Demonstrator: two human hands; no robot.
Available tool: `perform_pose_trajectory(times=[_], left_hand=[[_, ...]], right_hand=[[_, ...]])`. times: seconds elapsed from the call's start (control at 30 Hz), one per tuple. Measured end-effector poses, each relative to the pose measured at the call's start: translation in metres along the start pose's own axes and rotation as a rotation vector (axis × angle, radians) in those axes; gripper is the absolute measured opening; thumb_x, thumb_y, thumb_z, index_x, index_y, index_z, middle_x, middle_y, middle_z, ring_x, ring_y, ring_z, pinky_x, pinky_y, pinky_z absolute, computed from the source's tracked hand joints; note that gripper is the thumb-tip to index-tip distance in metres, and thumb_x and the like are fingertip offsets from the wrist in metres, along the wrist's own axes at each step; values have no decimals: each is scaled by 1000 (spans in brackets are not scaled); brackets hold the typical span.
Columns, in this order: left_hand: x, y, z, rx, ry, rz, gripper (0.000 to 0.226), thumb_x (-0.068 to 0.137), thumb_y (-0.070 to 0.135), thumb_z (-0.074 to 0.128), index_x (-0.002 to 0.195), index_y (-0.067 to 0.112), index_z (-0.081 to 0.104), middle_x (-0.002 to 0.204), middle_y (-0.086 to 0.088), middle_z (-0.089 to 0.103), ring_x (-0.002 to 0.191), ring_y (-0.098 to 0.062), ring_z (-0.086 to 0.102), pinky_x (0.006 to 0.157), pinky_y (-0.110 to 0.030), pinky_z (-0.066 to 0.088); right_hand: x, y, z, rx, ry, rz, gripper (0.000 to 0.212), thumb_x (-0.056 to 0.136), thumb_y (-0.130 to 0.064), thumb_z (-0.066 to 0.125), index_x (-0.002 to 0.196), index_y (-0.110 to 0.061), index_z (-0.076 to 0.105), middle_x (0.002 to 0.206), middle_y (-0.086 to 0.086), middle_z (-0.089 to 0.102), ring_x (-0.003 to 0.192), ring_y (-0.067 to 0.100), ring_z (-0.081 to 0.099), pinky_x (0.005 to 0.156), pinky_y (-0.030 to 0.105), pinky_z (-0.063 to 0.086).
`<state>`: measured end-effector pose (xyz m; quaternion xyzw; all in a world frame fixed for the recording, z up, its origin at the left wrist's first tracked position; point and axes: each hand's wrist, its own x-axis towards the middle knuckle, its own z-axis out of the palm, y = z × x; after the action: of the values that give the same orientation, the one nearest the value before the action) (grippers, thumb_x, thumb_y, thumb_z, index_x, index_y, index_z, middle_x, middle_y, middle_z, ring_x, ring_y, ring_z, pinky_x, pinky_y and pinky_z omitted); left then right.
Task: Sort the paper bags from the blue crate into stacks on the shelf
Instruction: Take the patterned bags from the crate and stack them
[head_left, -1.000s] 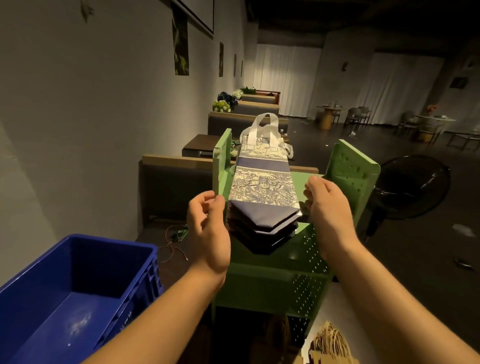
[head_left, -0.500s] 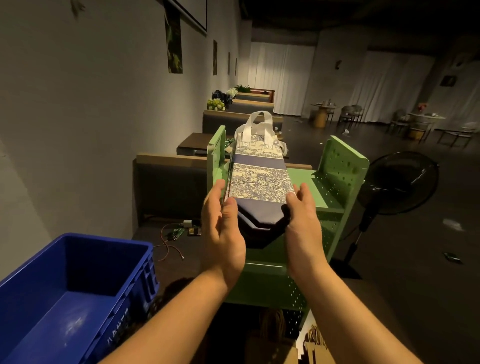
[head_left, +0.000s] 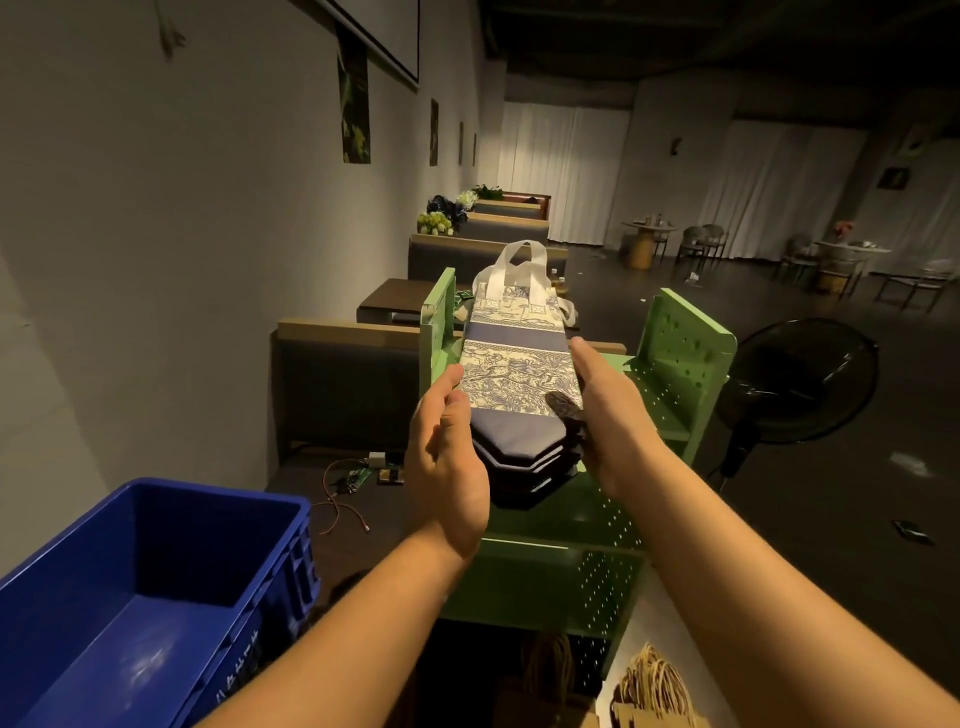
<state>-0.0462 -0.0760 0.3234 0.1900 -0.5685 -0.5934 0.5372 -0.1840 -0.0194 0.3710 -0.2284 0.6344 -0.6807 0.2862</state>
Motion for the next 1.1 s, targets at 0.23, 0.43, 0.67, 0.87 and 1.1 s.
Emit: perform_pose_trajectory(times=[0.23,0.43,0.67,0.87,1.1], left_hand=[[6,-2,-3,58,31,0,45,104,45,39,144,29,54,145,12,51,120,15,48,95,-8,39],[9,1,-8,19,11,-55,51,97,52,43,143,34,53,148,9,51,132,-3,51,115,-39,44],[-5,-9,-21,43,-65,89,44,99,43,40,142,41,48,144,28,47,135,11,44,111,-15,39],[-17,-14,-10,-15,-24,87,39,101,43,38,139,40,44,153,9,45,143,-9,44,119,-44,40],[-17,-16,-9,10,11,168,41,102,35,38,141,23,43,144,7,48,126,10,51,97,-9,45]], right_hand=[[6,-1,13,-26,-18,-24,98,57,-81,63,142,-31,56,144,-3,61,133,26,56,117,53,39],[0,3,10,-13,-80,-36,88,65,-79,62,142,-36,57,148,-5,59,139,26,52,120,54,35],[-47,37,5,-80,111,-364,57,105,-48,46,157,-25,39,152,-17,45,140,5,43,112,21,36],[-61,65,21,19,8,-382,80,90,-58,53,160,-43,18,158,-16,43,142,5,45,119,36,39],[-68,65,21,21,28,-437,78,88,-61,54,156,-33,30,155,-4,47,142,12,47,120,43,39]])
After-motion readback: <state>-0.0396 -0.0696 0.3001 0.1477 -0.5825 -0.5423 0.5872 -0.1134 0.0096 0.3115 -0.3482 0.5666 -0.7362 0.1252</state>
